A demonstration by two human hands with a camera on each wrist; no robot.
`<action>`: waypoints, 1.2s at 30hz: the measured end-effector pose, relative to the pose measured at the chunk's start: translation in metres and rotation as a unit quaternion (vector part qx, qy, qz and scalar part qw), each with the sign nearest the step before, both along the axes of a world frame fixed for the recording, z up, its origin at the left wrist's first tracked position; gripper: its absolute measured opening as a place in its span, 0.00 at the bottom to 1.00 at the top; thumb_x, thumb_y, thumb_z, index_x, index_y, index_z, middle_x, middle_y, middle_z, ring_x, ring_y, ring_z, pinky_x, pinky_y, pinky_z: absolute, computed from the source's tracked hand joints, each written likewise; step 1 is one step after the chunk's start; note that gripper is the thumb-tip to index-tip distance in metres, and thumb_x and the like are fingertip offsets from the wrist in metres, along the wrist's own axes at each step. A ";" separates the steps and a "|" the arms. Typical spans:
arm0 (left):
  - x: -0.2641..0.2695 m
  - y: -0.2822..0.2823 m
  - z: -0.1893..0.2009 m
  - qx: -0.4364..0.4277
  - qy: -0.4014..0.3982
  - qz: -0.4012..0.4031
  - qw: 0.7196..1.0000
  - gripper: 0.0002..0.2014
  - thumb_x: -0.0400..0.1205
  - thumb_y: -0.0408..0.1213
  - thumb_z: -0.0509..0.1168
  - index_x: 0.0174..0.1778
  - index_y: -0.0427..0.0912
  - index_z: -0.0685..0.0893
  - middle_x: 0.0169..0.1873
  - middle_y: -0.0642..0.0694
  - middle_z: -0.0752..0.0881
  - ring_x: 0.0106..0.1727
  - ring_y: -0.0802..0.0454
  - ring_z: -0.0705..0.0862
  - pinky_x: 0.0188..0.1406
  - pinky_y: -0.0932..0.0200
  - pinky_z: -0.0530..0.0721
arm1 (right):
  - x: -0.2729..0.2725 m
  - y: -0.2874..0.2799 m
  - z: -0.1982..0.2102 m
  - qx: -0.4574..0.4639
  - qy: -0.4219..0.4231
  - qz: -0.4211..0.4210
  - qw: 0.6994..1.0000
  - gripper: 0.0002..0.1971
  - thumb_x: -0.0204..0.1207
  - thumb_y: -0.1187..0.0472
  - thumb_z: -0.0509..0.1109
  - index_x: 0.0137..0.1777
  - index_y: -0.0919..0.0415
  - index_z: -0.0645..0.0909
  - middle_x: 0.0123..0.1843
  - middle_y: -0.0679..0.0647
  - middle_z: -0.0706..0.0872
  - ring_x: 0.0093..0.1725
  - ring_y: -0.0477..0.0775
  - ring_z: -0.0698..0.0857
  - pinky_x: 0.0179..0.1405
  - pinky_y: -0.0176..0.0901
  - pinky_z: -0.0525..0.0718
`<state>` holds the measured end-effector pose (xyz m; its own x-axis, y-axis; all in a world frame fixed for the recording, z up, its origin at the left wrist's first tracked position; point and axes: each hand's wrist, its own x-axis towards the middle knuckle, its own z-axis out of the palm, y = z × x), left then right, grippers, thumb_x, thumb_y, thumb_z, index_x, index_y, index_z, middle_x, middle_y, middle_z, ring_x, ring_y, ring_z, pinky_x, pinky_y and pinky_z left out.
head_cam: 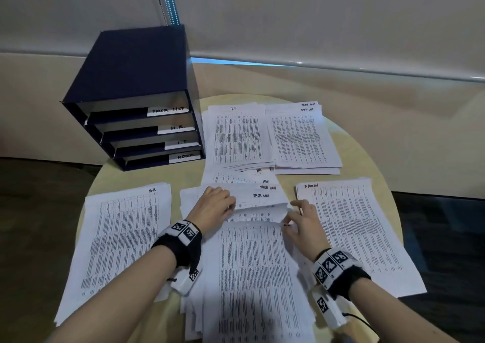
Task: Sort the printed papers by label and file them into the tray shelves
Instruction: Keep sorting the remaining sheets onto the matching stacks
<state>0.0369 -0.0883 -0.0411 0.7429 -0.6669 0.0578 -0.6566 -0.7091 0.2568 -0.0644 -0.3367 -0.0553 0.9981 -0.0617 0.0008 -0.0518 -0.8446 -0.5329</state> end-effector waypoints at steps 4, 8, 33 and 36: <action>-0.007 0.006 -0.002 0.025 0.026 -0.048 0.998 0.09 0.84 0.45 0.64 0.43 0.46 0.84 0.41 0.51 0.81 0.46 0.51 0.75 0.53 0.56 0.70 | 0.004 0.005 0.003 -0.013 -0.016 0.034 0.999 0.05 0.72 0.64 0.72 0.46 0.56 0.86 0.67 0.51 0.80 0.67 0.56 0.72 0.70 0.56 0.71; -0.008 0.009 0.000 0.044 0.048 -0.031 0.997 0.12 0.85 0.48 0.61 0.43 0.46 0.83 0.40 0.53 0.81 0.45 0.56 0.71 0.53 0.59 0.68 | 0.005 0.013 0.009 -0.019 0.030 0.055 0.998 0.06 0.76 0.63 0.67 0.43 0.56 0.85 0.40 0.48 0.86 0.43 0.48 0.79 0.57 0.50 0.78; -0.001 0.085 0.004 0.118 0.436 0.157 0.878 0.11 0.75 0.46 0.72 0.31 0.47 0.81 0.29 0.50 0.79 0.32 0.51 0.75 0.36 0.58 0.71 | -0.053 0.011 0.027 -0.048 -0.067 0.270 0.959 0.04 0.71 0.62 0.67 0.37 0.52 0.81 0.37 0.44 0.83 0.38 0.45 0.80 0.36 0.33 0.79; -0.001 0.075 0.007 0.106 0.395 0.131 0.903 0.17 0.76 0.40 0.73 0.24 0.44 0.74 0.22 0.51 0.69 0.26 0.53 0.67 0.29 0.58 0.62 | -0.051 0.010 0.026 -0.064 -0.094 0.281 0.953 0.06 0.68 0.67 0.69 0.36 0.55 0.80 0.35 0.45 0.84 0.37 0.48 0.80 0.34 0.35 0.77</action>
